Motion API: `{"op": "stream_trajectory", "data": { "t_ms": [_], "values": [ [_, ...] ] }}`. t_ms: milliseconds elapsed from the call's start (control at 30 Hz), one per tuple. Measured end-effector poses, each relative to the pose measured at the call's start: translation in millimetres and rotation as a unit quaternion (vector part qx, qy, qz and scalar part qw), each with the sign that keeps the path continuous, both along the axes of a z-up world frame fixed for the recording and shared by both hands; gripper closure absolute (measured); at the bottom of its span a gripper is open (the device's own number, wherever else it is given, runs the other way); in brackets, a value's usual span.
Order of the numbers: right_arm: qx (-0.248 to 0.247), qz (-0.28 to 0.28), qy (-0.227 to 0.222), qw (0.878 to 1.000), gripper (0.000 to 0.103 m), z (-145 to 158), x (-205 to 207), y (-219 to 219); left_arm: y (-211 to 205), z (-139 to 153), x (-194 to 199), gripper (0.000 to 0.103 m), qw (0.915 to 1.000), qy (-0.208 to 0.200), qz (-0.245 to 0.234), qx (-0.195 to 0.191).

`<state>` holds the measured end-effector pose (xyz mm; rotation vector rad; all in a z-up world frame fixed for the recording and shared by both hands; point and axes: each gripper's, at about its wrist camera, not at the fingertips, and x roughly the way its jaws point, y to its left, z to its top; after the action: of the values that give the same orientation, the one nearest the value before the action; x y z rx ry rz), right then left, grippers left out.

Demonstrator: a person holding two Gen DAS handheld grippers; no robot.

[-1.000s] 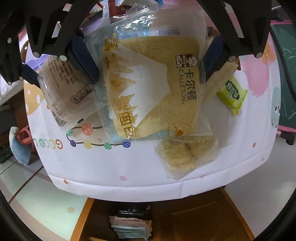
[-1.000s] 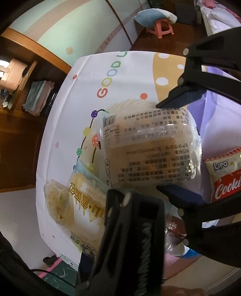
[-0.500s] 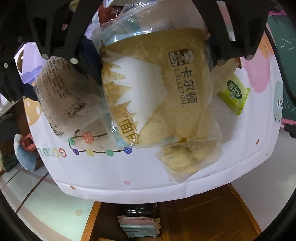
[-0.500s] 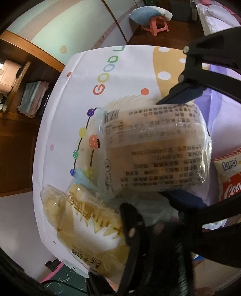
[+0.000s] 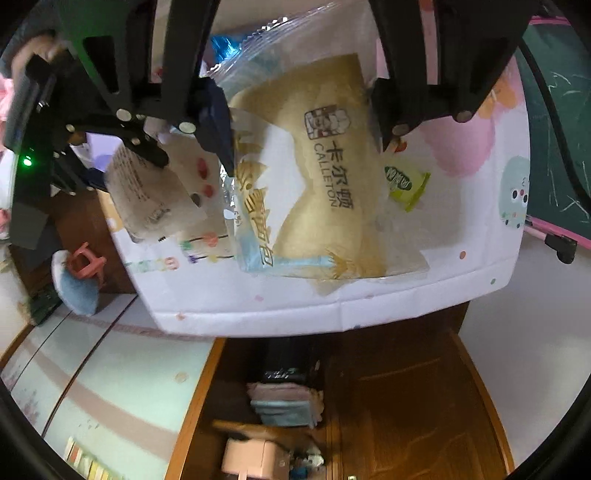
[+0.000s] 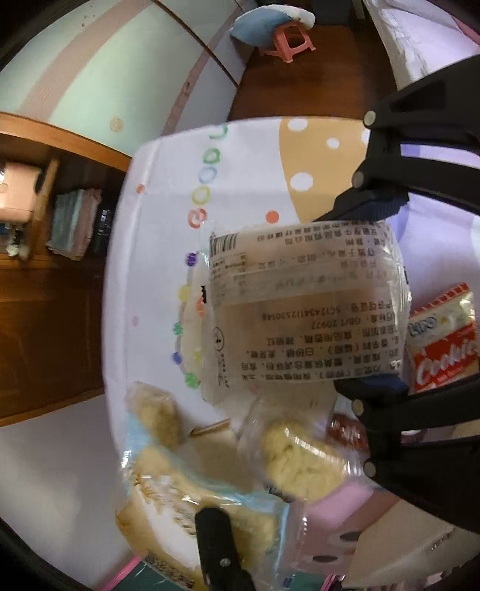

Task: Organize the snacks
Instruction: 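Lift both held bread packs and carry them over the white tray, then open both tools to drop the bread packs into the tray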

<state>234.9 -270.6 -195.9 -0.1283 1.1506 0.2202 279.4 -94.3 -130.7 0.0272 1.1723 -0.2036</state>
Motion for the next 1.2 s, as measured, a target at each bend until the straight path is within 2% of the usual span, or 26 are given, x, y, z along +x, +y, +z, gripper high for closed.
{"op": "stream_trajectory", "data": {
  "t_ms": [133, 300, 467, 600, 733, 833, 900, 1033, 1100, 1200],
  "values": [
    [0.018, 0.002, -0.033, 0.999, 0.039, 38, -27, -2, 10, 43, -29, 0.050, 0.9989, -0.044, -0.015, -0.004],
    [0.056, 0.012, -0.080, 0.995, 0.039, 93, -73, 3, 30, 100, -87, 0.050, 0.9948, -0.090, -0.037, -0.029],
    [0.099, 0.001, -0.114, 0.989, 0.039, 140, -141, 10, 43, 150, -166, 0.050, 0.9840, -0.163, -0.069, -0.022],
    [0.145, -0.011, -0.137, 0.980, 0.038, 157, -191, 9, 53, 165, -228, 0.050, 0.9748, -0.204, -0.085, -0.030],
    [0.183, -0.026, -0.143, 0.972, 0.038, 153, -241, 10, 57, 152, -280, 0.050, 0.9679, -0.239, -0.077, -0.013],
    [0.155, -0.055, -0.160, 0.973, 0.038, 141, -269, 9, 60, 130, -308, 0.049, 0.9679, -0.245, -0.058, 0.002],
    [0.135, -0.077, -0.166, 0.974, 0.038, 130, -282, 7, 60, 110, -317, 0.049, 0.9718, -0.231, -0.049, 0.007],
    [0.137, -0.094, -0.142, 0.976, 0.037, 112, -293, 2, 53, 61, -323, 0.049, 0.9777, -0.196, -0.041, 0.064],
    [0.130, -0.092, -0.137, 0.978, 0.037, 106, -293, 6, 52, 43, -320, 0.049, 0.9841, -0.161, -0.042, 0.062],
    [0.106, -0.081, -0.143, 0.981, 0.037, 103, -295, 18, 52, 25, -316, 0.049, 0.9918, -0.117, -0.037, 0.037]
  ]
}}
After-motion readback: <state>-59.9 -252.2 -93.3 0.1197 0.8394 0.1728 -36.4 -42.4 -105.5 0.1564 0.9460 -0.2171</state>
